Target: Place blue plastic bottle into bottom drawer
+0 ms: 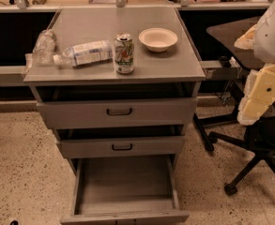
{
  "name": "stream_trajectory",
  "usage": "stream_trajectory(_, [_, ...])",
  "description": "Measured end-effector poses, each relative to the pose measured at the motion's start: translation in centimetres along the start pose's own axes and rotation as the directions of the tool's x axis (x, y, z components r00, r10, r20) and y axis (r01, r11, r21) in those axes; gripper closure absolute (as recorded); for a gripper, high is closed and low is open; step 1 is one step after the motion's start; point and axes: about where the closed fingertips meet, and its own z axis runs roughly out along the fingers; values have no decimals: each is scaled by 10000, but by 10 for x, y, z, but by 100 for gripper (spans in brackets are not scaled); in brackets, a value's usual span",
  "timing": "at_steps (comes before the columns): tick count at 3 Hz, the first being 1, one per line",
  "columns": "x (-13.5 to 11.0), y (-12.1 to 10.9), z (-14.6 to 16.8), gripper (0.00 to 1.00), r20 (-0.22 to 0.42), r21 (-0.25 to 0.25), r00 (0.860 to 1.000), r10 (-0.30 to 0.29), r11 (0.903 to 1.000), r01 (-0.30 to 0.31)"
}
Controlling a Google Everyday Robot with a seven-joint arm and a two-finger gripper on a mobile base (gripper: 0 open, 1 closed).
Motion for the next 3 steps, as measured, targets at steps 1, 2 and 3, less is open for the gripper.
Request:
stream_trajectory(1, [0, 0, 0, 0, 0, 0, 10000, -2, 10000, 2])
stream_trajectory(2, [-28, -19, 25, 0, -161, -100, 9983, -555, 9984, 553])
stream_trajectory(3, [-92, -36, 64, 0, -124, -440, 9768, -2140, 9760, 2133])
